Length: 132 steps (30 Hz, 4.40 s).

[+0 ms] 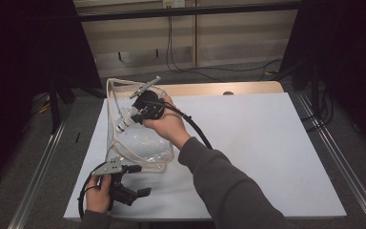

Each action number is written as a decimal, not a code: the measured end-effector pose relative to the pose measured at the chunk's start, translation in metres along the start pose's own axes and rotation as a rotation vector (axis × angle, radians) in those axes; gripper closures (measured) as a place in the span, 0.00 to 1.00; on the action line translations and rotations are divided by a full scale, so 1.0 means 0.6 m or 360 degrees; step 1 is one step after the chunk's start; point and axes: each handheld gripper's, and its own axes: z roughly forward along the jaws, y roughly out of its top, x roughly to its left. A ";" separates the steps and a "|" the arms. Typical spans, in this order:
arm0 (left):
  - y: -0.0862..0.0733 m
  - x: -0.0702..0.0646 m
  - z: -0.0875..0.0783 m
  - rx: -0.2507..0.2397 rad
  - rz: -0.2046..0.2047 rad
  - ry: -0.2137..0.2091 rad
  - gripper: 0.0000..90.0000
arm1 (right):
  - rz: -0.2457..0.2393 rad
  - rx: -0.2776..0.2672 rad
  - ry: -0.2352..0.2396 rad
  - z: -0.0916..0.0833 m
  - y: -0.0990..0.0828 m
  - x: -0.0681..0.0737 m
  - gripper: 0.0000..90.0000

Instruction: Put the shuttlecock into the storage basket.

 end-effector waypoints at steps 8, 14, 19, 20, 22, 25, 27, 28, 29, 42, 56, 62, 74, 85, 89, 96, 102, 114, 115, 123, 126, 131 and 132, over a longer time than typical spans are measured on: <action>0.000 0.000 0.000 0.0003 0.0004 -0.0002 0.03 | 0.0005 0.0012 0.0007 0.010 0.000 0.004 0.99; -0.001 -0.001 0.000 0.0000 0.0005 -0.0002 0.03 | 0.0006 0.0014 0.0014 0.017 -0.001 0.007 0.98; -0.001 0.000 -0.001 0.0005 0.0005 0.0003 0.03 | 0.0008 0.0020 0.0028 0.023 -0.003 0.009 0.98; -0.001 0.000 -0.001 0.0005 0.0005 0.0002 0.03 | 0.0010 0.0019 0.0023 0.024 -0.003 0.009 0.98; -0.001 -0.001 -0.001 0.0001 0.0005 0.0002 0.03 | 0.0009 0.0022 0.0025 0.024 -0.003 0.010 0.98; -0.001 -0.001 -0.001 0.0007 0.0010 0.0001 0.03 | 0.0017 0.0023 0.0022 0.025 -0.002 0.009 0.98; -0.001 -0.001 0.000 0.0006 0.0010 0.0000 0.03 | 0.0026 0.0027 0.0015 0.026 -0.002 0.009 0.98; -0.001 -0.001 -0.001 0.0004 0.0009 0.0001 0.03 | 0.0026 0.0033 0.0014 0.026 -0.003 0.009 0.98; -0.001 0.000 -0.001 0.0008 0.0028 0.0009 0.03 | 0.0024 0.0035 0.0015 0.027 -0.002 0.009 0.98; -0.002 -0.001 -0.002 0.0006 0.0007 0.0005 0.03 | 0.0029 0.0020 0.0034 0.038 0.001 0.017 0.98; -0.003 -0.001 -0.003 0.0005 0.0002 0.0008 0.03 | 0.0017 0.0056 0.0047 0.063 -0.007 0.018 0.98; -0.003 0.000 -0.004 0.0020 0.0016 0.0008 0.03 | 0.0005 0.0079 0.0052 0.076 -0.013 0.020 0.98; -0.003 0.000 -0.004 0.0021 0.0016 0.0008 0.03 | -0.0008 0.0115 0.0052 0.096 -0.025 0.020 0.97; -0.004 0.000 -0.005 0.0021 0.0015 0.0010 0.03 | -0.0039 0.0131 0.0046 0.106 -0.030 0.020 0.97; -0.004 0.000 -0.005 0.0018 0.0003 0.0012 0.03 | -0.0050 0.0152 0.0048 0.112 -0.033 0.019 0.97; -0.005 0.001 -0.006 0.0012 0.0013 0.0018 0.03 | -0.0077 0.0199 0.0048 0.123 -0.038 0.021 0.96; -0.005 0.001 -0.006 0.0012 0.0011 0.0020 0.03 | -0.0087 0.0223 0.0056 0.127 -0.041 0.022 0.96; -0.005 0.002 -0.006 0.0017 0.0012 0.0019 0.03 | -0.0083 0.0269 0.0088 0.137 -0.046 0.026 0.88; -0.005 0.001 -0.006 0.0017 0.0012 0.0018 0.03 | -0.0083 0.0279 0.0093 0.138 -0.047 0.026 0.85; -0.005 0.002 -0.006 0.0019 0.0014 0.0021 0.03 | -0.0048 0.0292 0.0077 0.139 -0.047 0.024 0.67; -0.005 0.001 -0.005 0.0016 0.0015 0.0020 0.03 | -0.0025 0.0299 0.0075 0.139 -0.047 0.023 0.63; -0.005 0.002 -0.006 0.0020 0.0010 0.0019 0.03 | -0.0017 0.0306 0.0061 0.139 -0.047 0.023 0.54; -0.005 0.001 -0.006 0.0018 0.0010 0.0019 0.03 | -0.0022 0.0311 0.0058 0.138 -0.047 0.023 0.53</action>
